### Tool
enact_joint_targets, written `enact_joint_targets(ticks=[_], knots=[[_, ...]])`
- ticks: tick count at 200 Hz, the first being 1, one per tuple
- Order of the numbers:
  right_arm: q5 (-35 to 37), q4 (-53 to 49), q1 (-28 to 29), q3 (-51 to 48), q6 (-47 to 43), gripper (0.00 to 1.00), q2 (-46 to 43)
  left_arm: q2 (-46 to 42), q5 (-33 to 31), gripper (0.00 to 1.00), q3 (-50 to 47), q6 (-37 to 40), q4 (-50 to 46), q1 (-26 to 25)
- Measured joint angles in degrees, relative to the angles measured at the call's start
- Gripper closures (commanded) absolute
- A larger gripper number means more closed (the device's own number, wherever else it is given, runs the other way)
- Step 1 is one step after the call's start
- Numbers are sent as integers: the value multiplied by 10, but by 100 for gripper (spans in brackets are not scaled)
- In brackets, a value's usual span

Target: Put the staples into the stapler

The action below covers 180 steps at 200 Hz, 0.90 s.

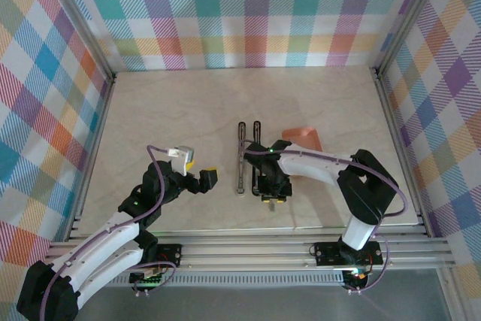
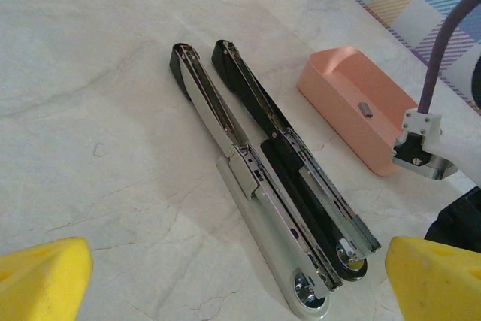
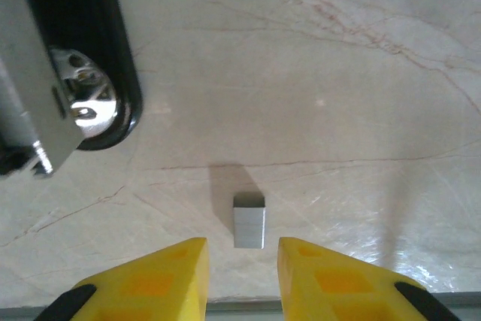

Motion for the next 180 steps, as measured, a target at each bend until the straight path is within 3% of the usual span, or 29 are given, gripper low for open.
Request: enact_joint_targets(ticks=[180], knots=[[-38,30,-13,-24,-20,72,40,0,0,0,0,0,0,0]])
